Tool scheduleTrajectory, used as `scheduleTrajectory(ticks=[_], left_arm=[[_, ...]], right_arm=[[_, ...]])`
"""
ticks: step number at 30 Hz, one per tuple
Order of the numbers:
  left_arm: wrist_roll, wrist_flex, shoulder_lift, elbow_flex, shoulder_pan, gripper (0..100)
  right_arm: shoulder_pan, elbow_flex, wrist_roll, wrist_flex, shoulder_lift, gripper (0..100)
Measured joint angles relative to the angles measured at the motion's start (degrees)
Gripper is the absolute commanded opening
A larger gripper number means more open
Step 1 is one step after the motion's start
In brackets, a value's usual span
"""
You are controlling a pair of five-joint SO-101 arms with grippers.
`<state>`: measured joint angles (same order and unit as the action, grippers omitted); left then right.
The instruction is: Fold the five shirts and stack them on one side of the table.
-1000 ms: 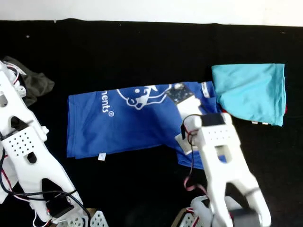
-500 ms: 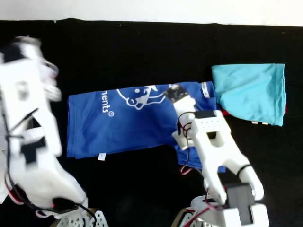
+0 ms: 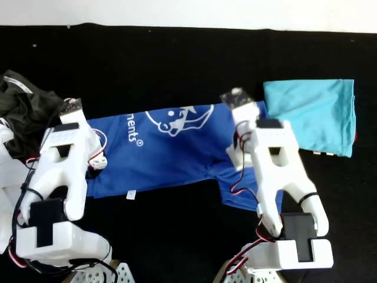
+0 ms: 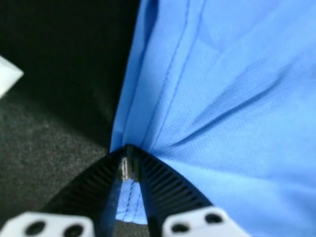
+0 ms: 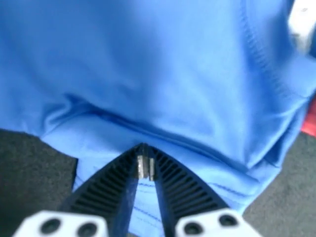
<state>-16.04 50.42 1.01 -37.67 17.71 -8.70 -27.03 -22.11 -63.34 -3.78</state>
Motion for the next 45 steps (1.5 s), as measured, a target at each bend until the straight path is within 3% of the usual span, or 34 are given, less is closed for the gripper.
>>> scheduleTrajectory(ticks=[8,14,19,35,45], left_arm=[[0.0,-0.7,-0.1,-0.9,-1.0,1],[0.0,-0.9,0.3,-0.9,-1.1,1],[0.0,-0.9,0.4,-0.9,-1.1,1],[0.0,-0.9,0.4,-0.9,-1.1,1],[0.0,-0.9,0.4,-0.9,-1.1,1]], right_arm=[[-2.5,3.4,0.7,-8.8,-3.5,1.4],[-6.9,-5.1,0.7,-9.3,-16.6,15.2],[-9.5,-13.8,-0.8,-9.1,-21.3,10.9],[-10.4,-24.1,-1.9,4.6,-21.1,10.8],[-7.6,-21.7,-1.9,7.2,-9.8,10.8]])
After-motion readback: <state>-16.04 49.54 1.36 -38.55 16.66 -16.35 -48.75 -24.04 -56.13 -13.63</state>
